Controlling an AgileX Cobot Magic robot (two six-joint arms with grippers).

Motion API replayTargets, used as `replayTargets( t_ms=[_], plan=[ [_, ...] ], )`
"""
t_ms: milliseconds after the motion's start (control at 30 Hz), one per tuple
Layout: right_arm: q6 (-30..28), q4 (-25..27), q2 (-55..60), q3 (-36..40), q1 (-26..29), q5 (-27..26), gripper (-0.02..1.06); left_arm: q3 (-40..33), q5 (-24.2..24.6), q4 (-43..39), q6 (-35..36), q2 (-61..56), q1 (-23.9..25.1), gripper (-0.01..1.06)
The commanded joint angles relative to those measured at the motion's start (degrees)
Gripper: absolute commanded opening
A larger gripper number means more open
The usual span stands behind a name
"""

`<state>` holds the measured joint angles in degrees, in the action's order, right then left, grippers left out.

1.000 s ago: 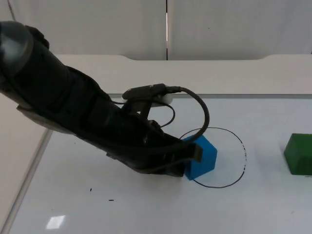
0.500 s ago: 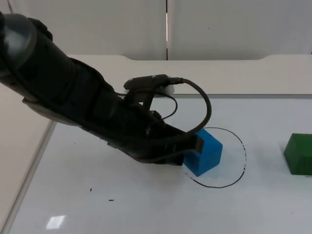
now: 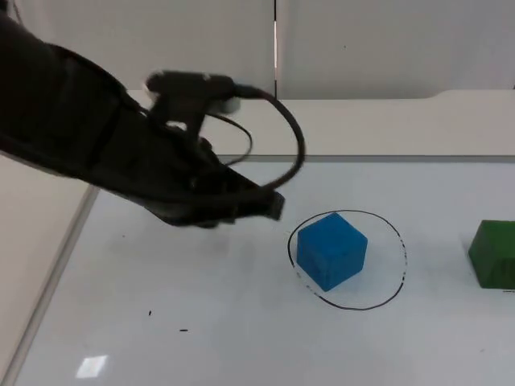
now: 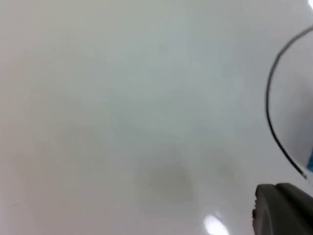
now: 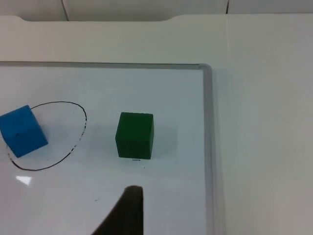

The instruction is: Push the two cubes into the marked area.

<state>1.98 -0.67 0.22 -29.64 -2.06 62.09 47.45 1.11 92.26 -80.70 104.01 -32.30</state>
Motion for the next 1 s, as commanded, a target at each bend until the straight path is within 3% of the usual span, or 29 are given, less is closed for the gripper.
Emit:
replayTargets(
  t_ms=[0, 133, 167, 233, 267, 367, 400, 433, 467, 533, 633, 733, 900, 967],
  plan=[
    [-0.29, -0.32, -0.22, 0.03, 0.38, -0.28, 1.05, -2.17, -4.24, -0.81, 0.47, -4.9, -0.23, 0.0],
    [-0.29, -0.42, -0.22, 0.03, 0.38, -0.28, 1.05, -3.74, -6.59, -1.77, -0.52, -9.99, -0.23, 0.0],
    [-0.29, -0.42, -0.22, 0.03, 0.38, -0.28, 1.05, -3.74, -5.73, -2.49, -0.85, -11.12, 0.36, 0.0],
    [-0.29, -0.42, -0.22, 0.03, 0.38, -0.28, 1.05, -3.74, 1.66, -5.34, -1.9, -12.34, 2.91, 0.0],
    [-0.29, -0.42, -0.22, 0.03, 0.38, -0.28, 1.05, -3.74, 1.66, -5.34, -1.9, -12.34, 2.91, 0.0],
    [-0.29, -0.42, -0.22, 0.03, 0.38, -0.28, 1.05, -3.74, 16.52, -6.81, -1.9, -12.12, 10.82, 0.0],
    [-0.29, -0.42, -0.22, 0.03, 0.38, -0.28, 1.05, -3.74, 25.23, -6.9, -1.9, -11.99, 15.61, 0.0],
    [-0.29, -0.42, -0.22, 0.03, 0.38, -0.28, 1.05, -3.74, 30.1, -6.46, -1.9, -11.99, 19.26, 0.0],
    [-0.29, -0.42, -0.22, 0.03, 0.38, -0.28, 1.05, -3.74, 30.1, -6.46, -1.9, -11.99, 19.26, 0.0],
    [-0.29, -0.42, -0.22, 0.03, 0.38, -0.28, 1.05, -3.74, 38.15, -4.44, -1.9, -12.1, 26.3, 0.0],
    [-0.29, -0.42, -0.22, 0.03, 0.38, -0.28, 1.05, -3.74, 45.12, -3.07, -1.78, -12.38, 33.34, 0.0],
    [-0.29, -0.42, -0.22, 0.03, 0.38, -0.28, 1.05, -3.74, 45.94, -3.73, -0.98, -13.61, 35.11, 0.0],
    [-0.29, -0.42, -0.22, 0.03, 0.38, -0.28, 1.05, -3.74, 42.13, -6.55, 1.87, -18.06, 34.02, 0.0],
    [-0.29, -0.42, -0.22, 0.03, 0.38, -0.28, 1.05, -3.74, 35.47, -11.98, 7.63, -22.45, 32.33, 0.0]
  ],
)
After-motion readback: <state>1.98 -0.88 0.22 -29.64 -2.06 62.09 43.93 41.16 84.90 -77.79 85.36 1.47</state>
